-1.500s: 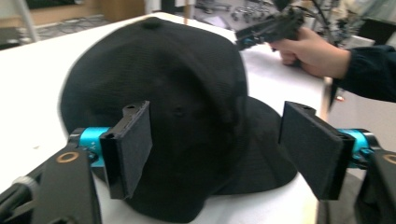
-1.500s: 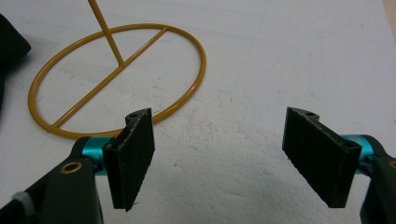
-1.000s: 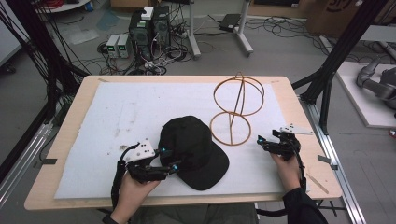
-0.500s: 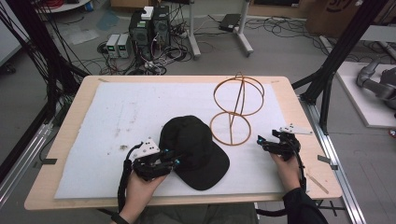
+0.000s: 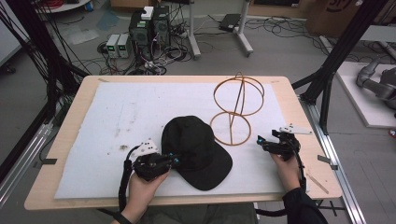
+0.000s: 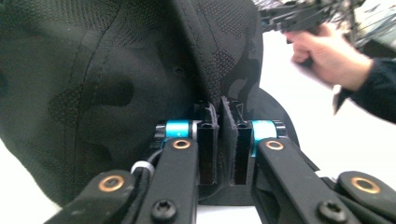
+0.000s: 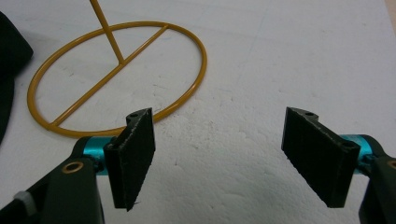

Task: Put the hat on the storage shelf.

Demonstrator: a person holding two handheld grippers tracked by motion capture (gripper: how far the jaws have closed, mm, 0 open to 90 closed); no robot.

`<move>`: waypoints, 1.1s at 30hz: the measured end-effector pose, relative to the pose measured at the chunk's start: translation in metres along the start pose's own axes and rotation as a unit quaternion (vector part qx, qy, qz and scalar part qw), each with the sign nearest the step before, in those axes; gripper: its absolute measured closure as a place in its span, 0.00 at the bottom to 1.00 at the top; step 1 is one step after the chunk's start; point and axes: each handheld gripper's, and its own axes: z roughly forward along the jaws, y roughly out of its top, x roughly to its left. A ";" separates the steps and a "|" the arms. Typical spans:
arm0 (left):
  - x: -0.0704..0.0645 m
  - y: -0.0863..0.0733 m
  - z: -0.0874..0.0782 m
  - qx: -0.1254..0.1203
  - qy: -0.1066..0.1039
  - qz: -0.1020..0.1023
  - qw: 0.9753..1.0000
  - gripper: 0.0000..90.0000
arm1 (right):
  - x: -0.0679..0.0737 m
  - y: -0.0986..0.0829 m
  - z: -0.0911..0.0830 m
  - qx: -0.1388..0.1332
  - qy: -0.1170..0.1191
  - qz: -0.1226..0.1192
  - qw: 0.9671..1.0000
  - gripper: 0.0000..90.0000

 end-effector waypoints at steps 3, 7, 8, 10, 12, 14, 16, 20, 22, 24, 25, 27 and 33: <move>-0.004 0.002 -0.001 -0.008 -0.016 0.007 1.000 0.97 | 0.000 0.000 0.000 0.001 0.000 -0.001 1.000 0.28; -0.008 0.007 -0.003 -0.022 -0.039 0.014 0.999 0.97 | 0.000 0.000 0.000 0.000 0.001 0.000 1.000 0.28; -0.009 0.008 -0.004 -0.026 -0.043 0.014 0.999 0.97 | 0.000 0.000 0.000 0.000 0.001 0.000 1.000 0.28; -0.010 0.010 -0.005 -0.029 -0.046 0.016 0.998 0.97 | 0.000 0.000 0.000 0.000 0.001 0.000 1.000 0.28; -0.011 0.012 -0.007 -0.035 -0.053 0.017 0.998 0.97 | 0.000 0.000 0.000 0.000 0.002 0.000 1.000 0.28; -0.011 0.015 -0.011 -0.042 -0.059 0.020 0.997 0.97 | 0.000 0.000 0.000 0.000 0.001 0.000 1.000 0.28; -0.012 0.017 -0.015 -0.048 -0.061 0.026 0.997 0.98 | 0.000 0.000 0.000 -0.001 0.001 -0.001 1.000 0.28; -0.015 0.023 -0.024 -0.063 -0.065 0.039 0.995 0.97 | 0.000 0.000 0.000 0.000 0.001 -0.001 1.000 0.28; -0.018 0.027 -0.029 -0.068 -0.061 0.051 0.994 0.97 | 0.000 0.000 0.000 0.000 0.001 -0.002 1.000 0.28; -0.025 0.034 -0.037 -0.072 -0.058 0.072 0.993 0.97 | 0.000 0.000 0.000 -0.001 0.001 -0.003 1.000 0.28; -0.025 0.034 -0.037 -0.072 -0.058 0.072 0.993 0.97 | 0.000 0.000 0.000 -0.001 0.001 -0.003 1.000 0.28; -0.029 0.037 -0.043 -0.073 -0.056 0.083 0.992 0.97 | 0.000 0.000 0.000 -0.001 0.000 -0.003 1.000 0.28; -0.039 0.052 -0.066 -0.086 -0.058 0.102 0.989 0.97 | 0.000 0.000 0.000 -0.001 0.000 -0.003 1.000 0.28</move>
